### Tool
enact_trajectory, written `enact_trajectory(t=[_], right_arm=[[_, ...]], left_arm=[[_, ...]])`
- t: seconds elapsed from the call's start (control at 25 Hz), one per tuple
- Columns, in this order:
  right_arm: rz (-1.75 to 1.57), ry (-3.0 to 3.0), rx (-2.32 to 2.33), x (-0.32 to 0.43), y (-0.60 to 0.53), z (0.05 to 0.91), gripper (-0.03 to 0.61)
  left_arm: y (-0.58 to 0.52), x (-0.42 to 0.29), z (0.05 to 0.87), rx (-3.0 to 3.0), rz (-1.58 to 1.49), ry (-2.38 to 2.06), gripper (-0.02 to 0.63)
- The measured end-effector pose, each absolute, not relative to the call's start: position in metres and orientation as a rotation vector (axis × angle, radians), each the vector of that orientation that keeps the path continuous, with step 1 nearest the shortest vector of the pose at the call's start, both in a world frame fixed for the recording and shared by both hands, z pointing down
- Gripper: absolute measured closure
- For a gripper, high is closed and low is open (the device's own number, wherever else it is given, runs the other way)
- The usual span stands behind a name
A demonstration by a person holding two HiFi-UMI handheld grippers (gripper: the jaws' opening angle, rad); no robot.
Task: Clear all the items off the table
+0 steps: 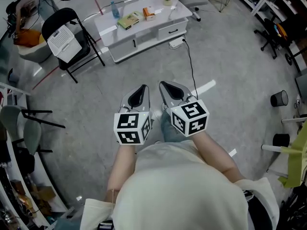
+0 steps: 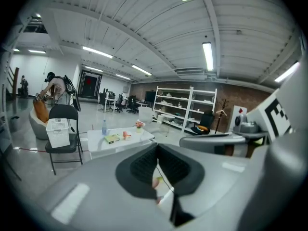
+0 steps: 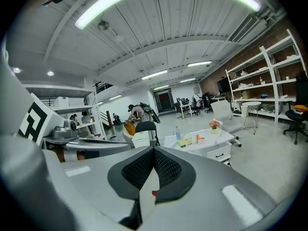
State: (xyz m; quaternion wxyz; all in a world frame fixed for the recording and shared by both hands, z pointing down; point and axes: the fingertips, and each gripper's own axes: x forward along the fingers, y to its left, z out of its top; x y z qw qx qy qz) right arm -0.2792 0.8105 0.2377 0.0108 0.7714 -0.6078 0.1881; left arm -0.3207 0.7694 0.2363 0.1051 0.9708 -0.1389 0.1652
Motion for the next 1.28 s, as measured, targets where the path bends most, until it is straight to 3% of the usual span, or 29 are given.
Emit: enact_trajectory(t=[1.28], right_arm=[[0.632, -2.006, 2.257, -0.054, 0.666, 0.240, 0.581]], left_arm=[[0.621, -0.111, 0.231, 2.776, 0.476, -0.624, 0.604]])
